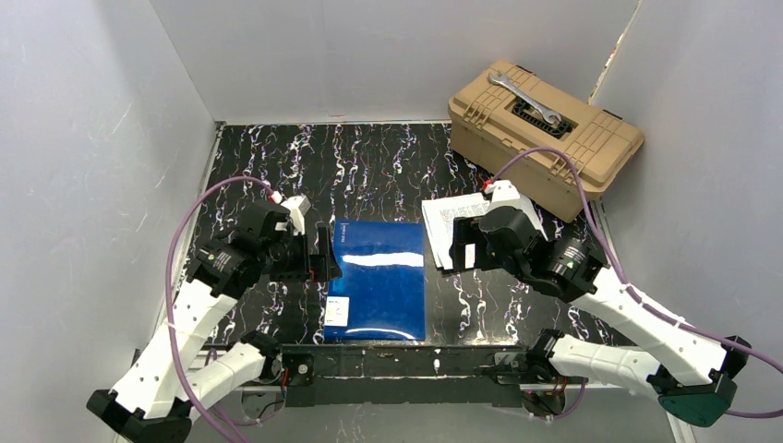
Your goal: Put the files into the folder
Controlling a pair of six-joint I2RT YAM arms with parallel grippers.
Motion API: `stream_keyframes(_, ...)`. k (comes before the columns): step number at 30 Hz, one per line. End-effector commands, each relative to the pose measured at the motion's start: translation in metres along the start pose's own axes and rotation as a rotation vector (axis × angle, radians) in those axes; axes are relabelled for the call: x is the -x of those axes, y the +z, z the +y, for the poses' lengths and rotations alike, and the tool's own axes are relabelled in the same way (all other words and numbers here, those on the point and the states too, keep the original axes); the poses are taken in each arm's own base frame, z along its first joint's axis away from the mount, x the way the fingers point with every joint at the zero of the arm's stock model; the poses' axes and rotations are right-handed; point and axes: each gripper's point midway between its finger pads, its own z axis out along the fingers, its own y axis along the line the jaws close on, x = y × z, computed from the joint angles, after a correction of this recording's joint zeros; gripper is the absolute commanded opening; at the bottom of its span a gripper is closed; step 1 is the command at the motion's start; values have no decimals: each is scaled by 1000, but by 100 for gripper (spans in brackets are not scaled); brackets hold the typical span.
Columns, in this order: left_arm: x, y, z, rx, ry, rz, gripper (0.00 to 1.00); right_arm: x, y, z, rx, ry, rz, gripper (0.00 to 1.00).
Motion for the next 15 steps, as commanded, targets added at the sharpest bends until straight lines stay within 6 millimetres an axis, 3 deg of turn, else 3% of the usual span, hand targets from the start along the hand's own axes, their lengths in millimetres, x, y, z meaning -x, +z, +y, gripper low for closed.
stream_keyframes(1, -17, 12, 14, 70, -52, 73, 98, -13, 8, 12, 60, -3, 45, 99)
stream_keyframes(9, -36, 40, 25, 102, -127, 148, 98, -50, 35, 37, 147, 28, 176, 99)
stream_keyframes(15, -52, 62, 36, 141, -171, 211, 98, -80, 54, 41, 134, 101, 260, 99)
